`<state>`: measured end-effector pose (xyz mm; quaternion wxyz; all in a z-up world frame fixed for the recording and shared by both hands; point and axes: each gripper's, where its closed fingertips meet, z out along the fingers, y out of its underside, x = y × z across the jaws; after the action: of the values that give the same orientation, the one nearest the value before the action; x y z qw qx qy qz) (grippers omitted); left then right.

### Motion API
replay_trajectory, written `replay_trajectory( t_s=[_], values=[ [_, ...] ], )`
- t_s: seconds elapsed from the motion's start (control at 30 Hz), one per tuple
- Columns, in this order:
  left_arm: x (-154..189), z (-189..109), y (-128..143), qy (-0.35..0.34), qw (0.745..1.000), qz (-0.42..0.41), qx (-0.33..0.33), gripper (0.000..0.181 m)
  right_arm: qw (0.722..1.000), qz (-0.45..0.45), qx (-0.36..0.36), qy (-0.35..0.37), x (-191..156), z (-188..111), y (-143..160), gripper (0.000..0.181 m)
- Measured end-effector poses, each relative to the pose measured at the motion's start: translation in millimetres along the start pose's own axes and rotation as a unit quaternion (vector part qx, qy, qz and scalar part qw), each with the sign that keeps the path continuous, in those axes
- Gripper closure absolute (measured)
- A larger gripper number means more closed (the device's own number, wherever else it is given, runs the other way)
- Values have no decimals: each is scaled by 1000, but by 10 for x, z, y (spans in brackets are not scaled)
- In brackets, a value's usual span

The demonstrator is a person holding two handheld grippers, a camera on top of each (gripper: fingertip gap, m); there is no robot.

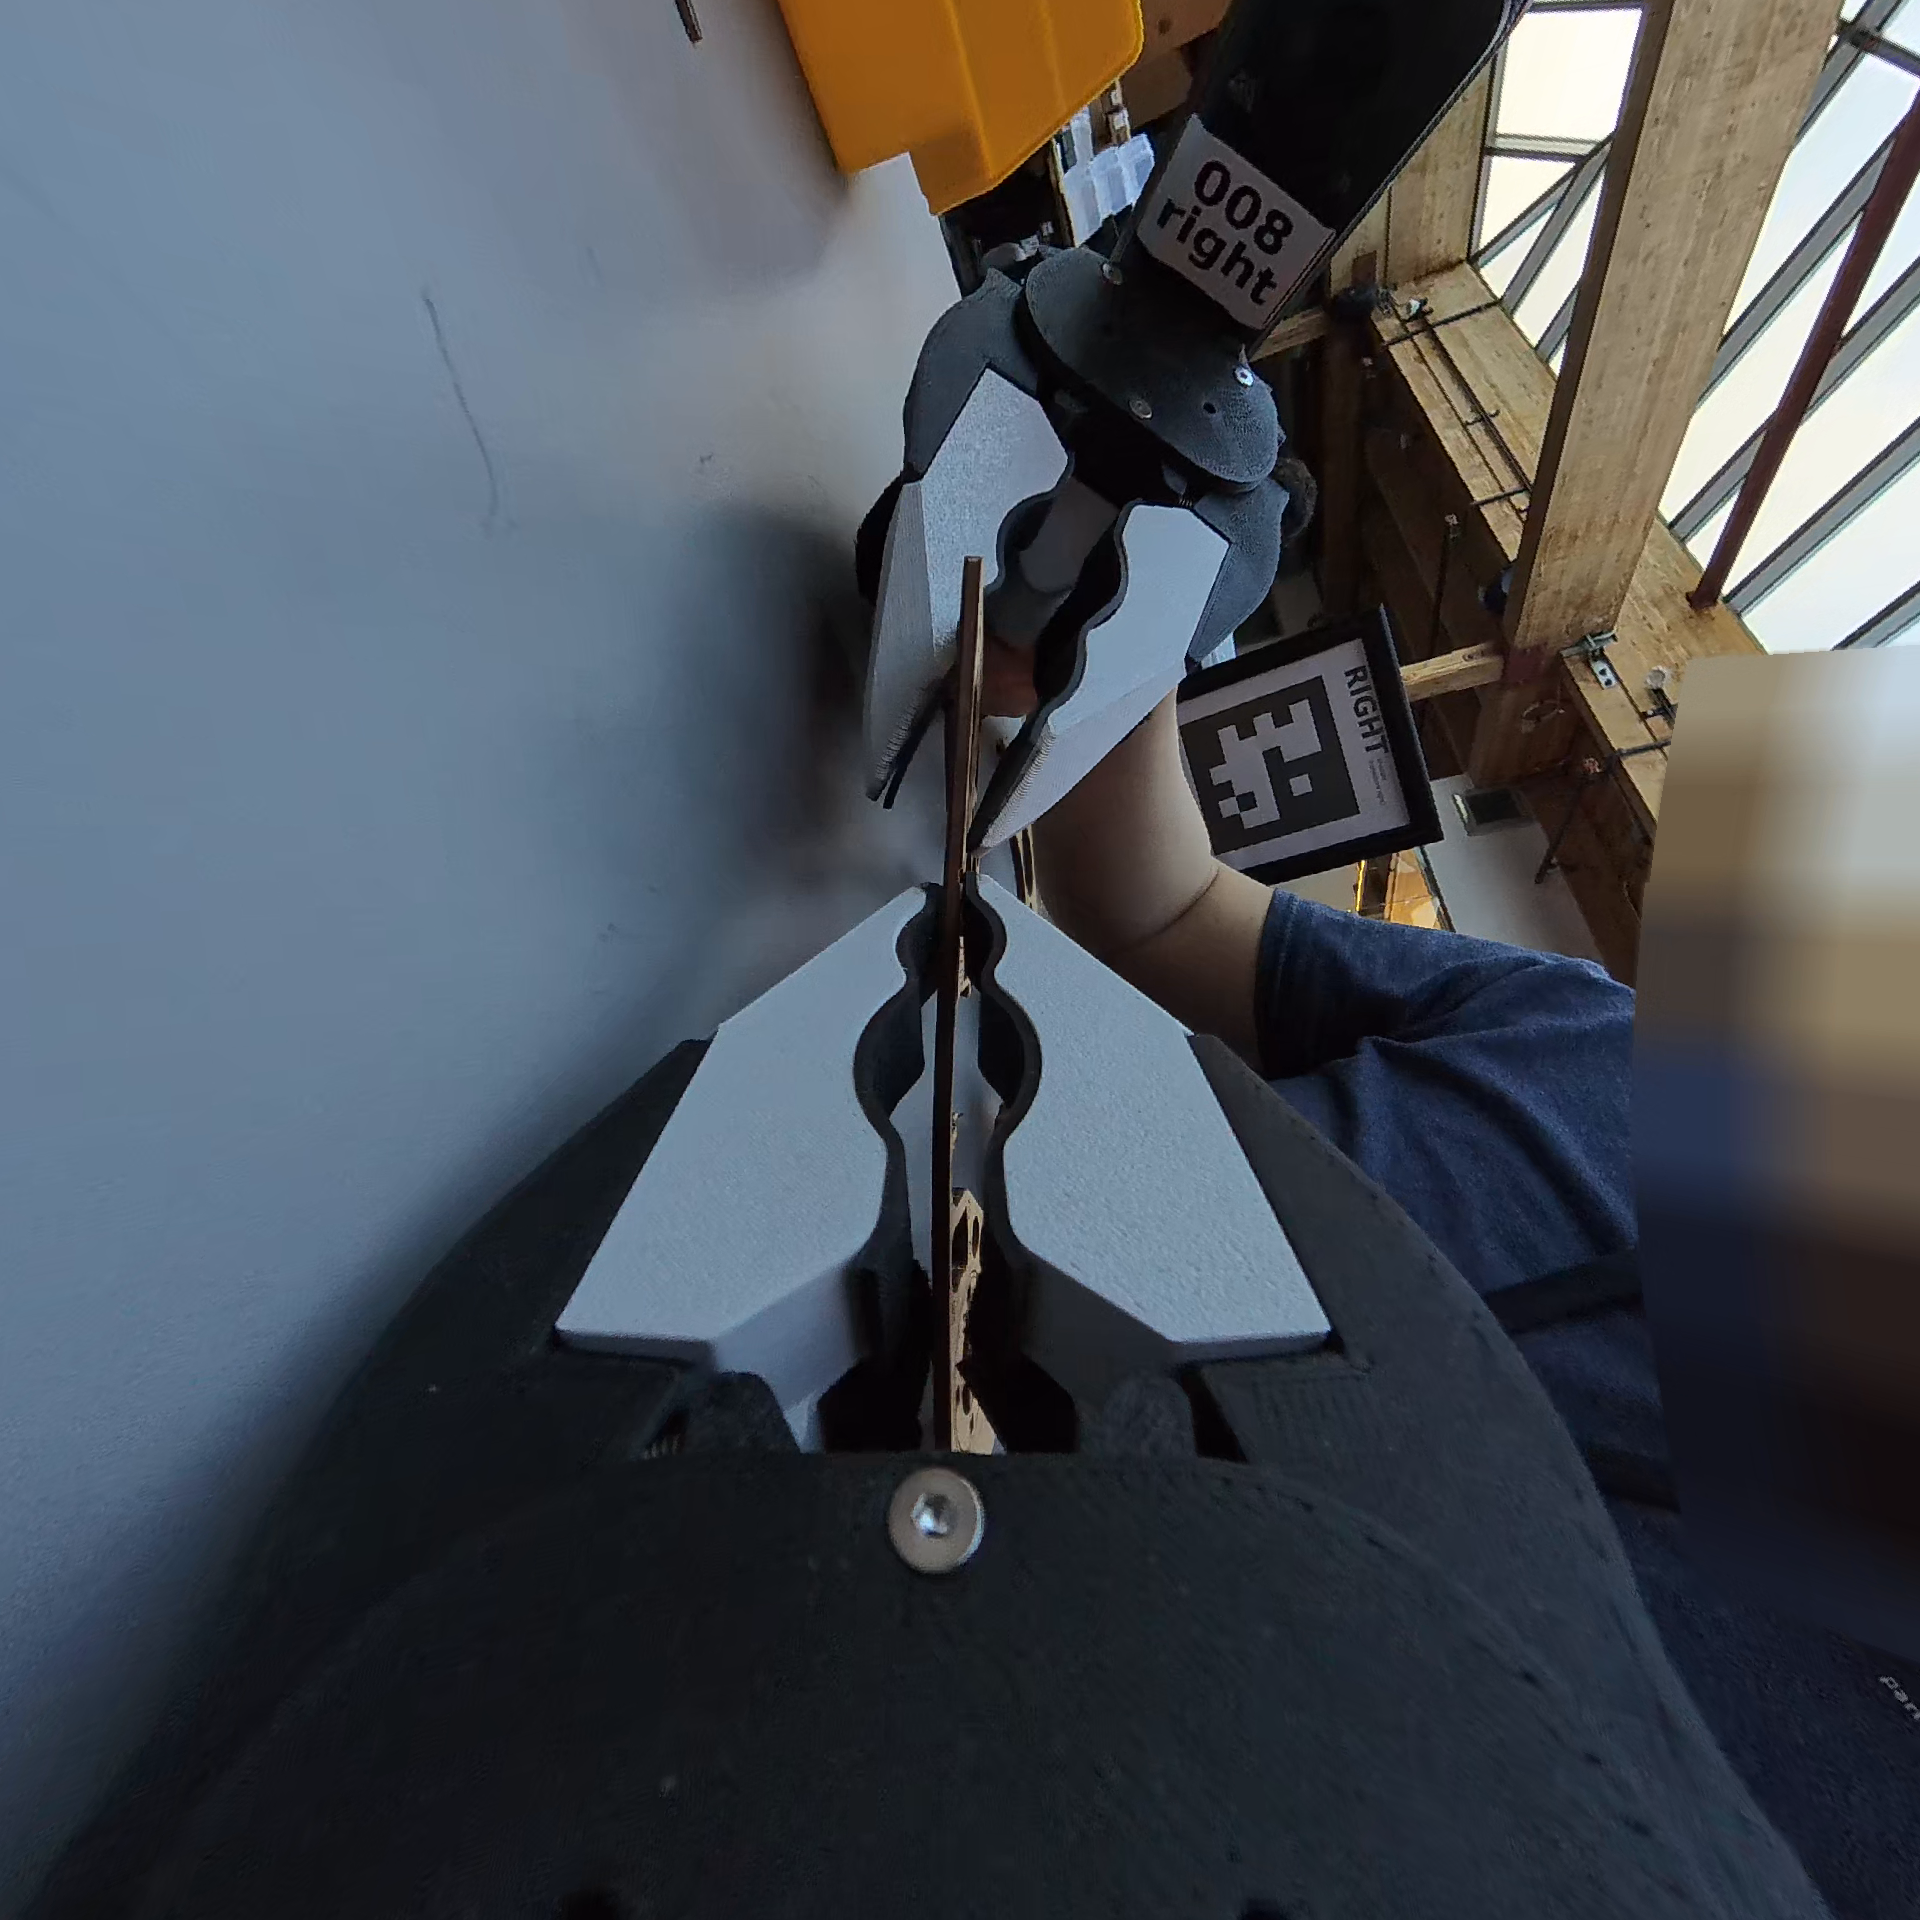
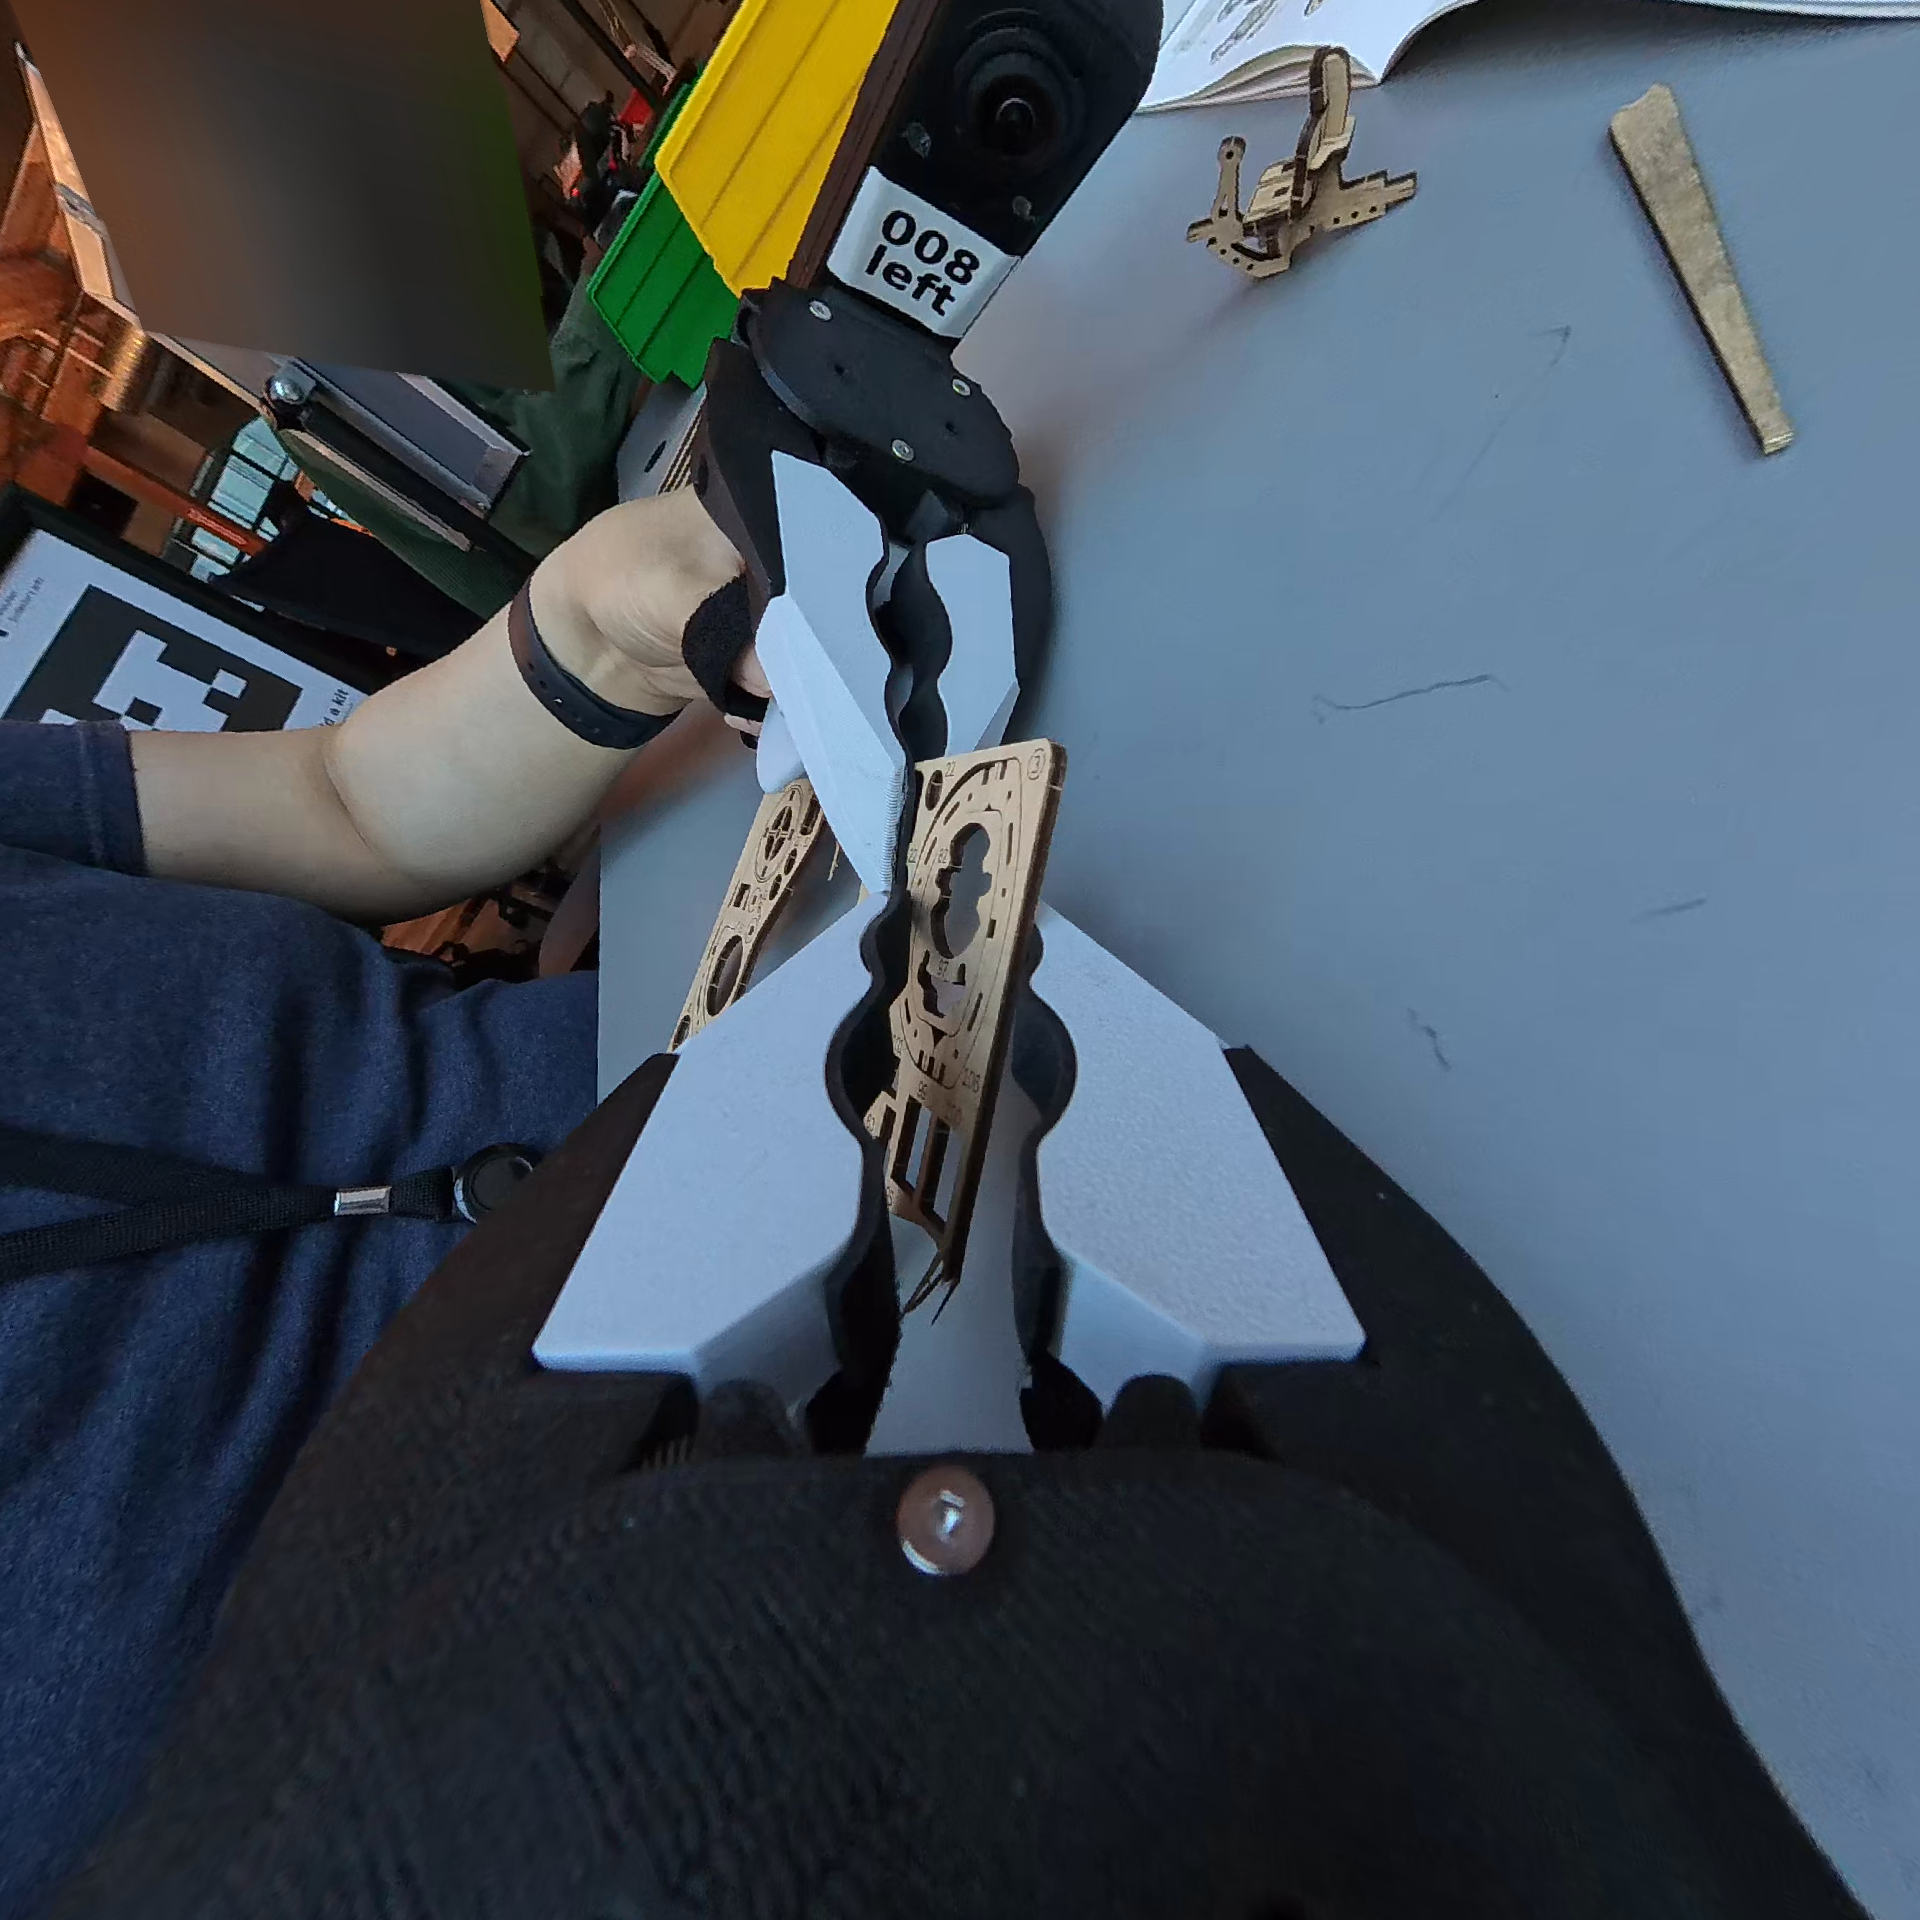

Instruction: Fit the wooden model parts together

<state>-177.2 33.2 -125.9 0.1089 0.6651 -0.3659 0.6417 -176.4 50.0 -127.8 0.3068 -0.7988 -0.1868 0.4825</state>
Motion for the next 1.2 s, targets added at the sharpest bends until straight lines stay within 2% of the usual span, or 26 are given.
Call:
replay_trajectory(
  t_s=[0.03,0.27,0.37,0.77,0.93,1.03,1.2],
  values=[
    [0,1,0,1,1000,-1,0,181,1000,3,0,-1,0,0,1,167],
    [-5,31,8,-6,1000,7,-9,175,1000,6,-1,-18,-40,9,4,173],
    [4,46,18,-4,1000,13,-16,178,1000,6,-2,-24,-56,5,9,173],
    [19,33,6,4,1000,11,-11,181,999,29,-4,-19,-7,7,5,163],
    [22,15,-2,7,1000,7,-6,181,999,19,40,12,96,-113,-122,152],
    [-36,42,20,-14,1000,5,-16,181,999,-11,-3,46,139,-128,-9,144],
    [-61,54,30,-23,1000,3,-20,181,996,-37,-46,65,128,-27,79,150]
  ],
)
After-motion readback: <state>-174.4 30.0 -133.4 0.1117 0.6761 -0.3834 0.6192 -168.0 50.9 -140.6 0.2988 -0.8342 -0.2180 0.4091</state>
